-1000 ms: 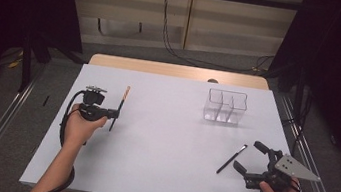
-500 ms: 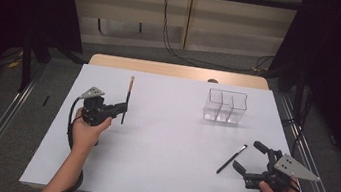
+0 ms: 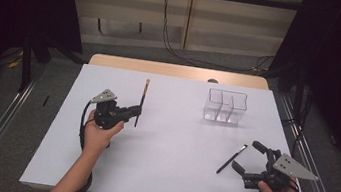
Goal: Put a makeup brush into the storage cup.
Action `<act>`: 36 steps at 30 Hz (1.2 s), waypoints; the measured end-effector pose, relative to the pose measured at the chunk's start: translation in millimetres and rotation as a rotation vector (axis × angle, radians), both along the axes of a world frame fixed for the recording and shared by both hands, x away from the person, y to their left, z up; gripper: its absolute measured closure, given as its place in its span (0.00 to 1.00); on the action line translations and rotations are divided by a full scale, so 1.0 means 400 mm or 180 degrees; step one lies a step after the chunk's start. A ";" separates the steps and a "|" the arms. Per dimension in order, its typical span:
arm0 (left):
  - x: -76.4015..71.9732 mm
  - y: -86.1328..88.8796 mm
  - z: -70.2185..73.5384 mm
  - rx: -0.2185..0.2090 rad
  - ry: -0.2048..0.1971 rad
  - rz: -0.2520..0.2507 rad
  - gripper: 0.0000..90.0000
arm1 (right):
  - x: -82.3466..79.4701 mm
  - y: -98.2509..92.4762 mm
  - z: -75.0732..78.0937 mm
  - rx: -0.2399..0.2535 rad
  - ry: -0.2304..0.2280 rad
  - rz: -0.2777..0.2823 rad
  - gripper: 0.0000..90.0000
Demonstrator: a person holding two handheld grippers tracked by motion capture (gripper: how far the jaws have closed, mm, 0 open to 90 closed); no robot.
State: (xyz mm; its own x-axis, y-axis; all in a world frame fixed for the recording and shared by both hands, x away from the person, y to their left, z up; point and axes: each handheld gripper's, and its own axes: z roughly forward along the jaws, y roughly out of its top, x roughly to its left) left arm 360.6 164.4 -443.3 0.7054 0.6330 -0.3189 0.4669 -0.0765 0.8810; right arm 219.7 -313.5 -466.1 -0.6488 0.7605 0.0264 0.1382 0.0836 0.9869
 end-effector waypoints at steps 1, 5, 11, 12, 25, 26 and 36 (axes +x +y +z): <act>0.000 -0.008 0.000 0.0009 -0.0004 -0.0056 0.94 | 0.000 0.001 0.000 0.0001 -0.0001 -0.0005 0.00; -0.004 -0.035 -0.002 -0.0001 -0.0027 -0.0145 0.94 | 0.001 0.002 -0.001 0.0000 0.0002 -0.0004 0.00; -0.011 -0.070 0.001 -0.0025 -0.0029 -0.0306 0.94 | 0.002 0.002 -0.001 0.0001 0.0000 0.0003 0.00; -0.013 -0.074 0.002 -0.0017 -0.0032 -0.0325 0.94 | 0.002 0.002 -0.001 0.0000 -0.0002 0.0007 0.00; -0.030 -0.121 0.002 -0.0011 -0.0098 -0.0566 0.94 | 0.003 0.004 -0.001 -0.0006 -0.0001 0.0014 0.00; -0.032 -0.125 0.001 -0.0020 -0.0102 -0.0577 0.94 | 0.003 0.004 -0.001 -0.0004 -0.0003 0.0009 0.00; -0.051 -0.171 -0.003 0.0025 -0.0126 -0.0804 0.94 | 0.002 0.003 0.000 -0.0002 -0.0024 0.0005 0.00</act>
State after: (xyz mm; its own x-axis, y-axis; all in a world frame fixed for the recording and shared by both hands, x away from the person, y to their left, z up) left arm 340.2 96.0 -444.4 0.8533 0.4374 -0.2837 0.3973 -0.1934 0.8971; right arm 220.4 -312.4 -466.0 -0.6502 0.7595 0.0211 0.1307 0.0845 0.9878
